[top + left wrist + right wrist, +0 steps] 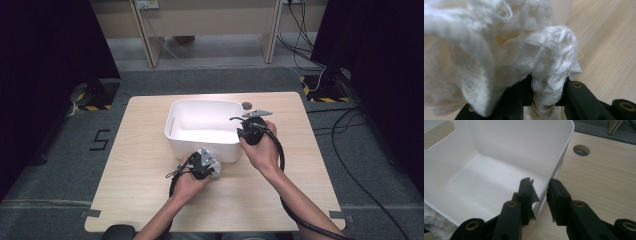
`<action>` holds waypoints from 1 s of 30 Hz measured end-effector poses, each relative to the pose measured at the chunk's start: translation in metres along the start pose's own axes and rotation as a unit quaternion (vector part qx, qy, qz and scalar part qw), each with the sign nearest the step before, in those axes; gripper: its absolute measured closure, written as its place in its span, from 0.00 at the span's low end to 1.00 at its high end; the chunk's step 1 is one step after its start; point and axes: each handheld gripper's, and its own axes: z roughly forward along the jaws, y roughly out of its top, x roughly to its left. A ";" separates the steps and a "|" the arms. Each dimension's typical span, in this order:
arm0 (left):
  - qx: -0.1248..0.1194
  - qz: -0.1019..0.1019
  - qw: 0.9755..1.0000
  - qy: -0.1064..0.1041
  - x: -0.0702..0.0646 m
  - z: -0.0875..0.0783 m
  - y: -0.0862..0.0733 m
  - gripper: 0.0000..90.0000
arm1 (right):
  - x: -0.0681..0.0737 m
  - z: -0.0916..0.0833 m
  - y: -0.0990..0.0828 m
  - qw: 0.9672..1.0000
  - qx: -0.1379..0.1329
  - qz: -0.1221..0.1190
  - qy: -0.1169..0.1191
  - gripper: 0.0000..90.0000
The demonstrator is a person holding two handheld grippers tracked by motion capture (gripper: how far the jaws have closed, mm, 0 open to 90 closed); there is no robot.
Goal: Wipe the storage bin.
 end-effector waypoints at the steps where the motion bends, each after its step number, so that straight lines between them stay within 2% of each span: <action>1: -0.001 0.000 1.000 0.002 0.000 0.000 0.000 0.83 | 0.000 0.000 0.000 1.000 0.000 0.000 0.000 0.82; 11: -0.003 -0.001 1.000 0.001 -0.001 -0.002 0.002 0.83 | -0.001 0.000 0.000 1.000 0.000 0.000 0.001 0.82; 22: -0.037 0.003 0.999 0.002 -0.005 -0.018 0.017 0.83 | -0.001 0.001 0.000 1.000 -0.001 -0.001 0.001 0.82; 25: -0.041 0.009 0.999 0.002 -0.005 -0.024 0.022 0.83 | 0.000 0.001 0.000 1.000 0.000 0.000 0.001 0.82; 30: -0.049 0.006 0.999 0.000 -0.006 -0.027 0.026 0.83 | -0.001 0.001 0.000 1.000 -0.001 -0.001 0.001 0.82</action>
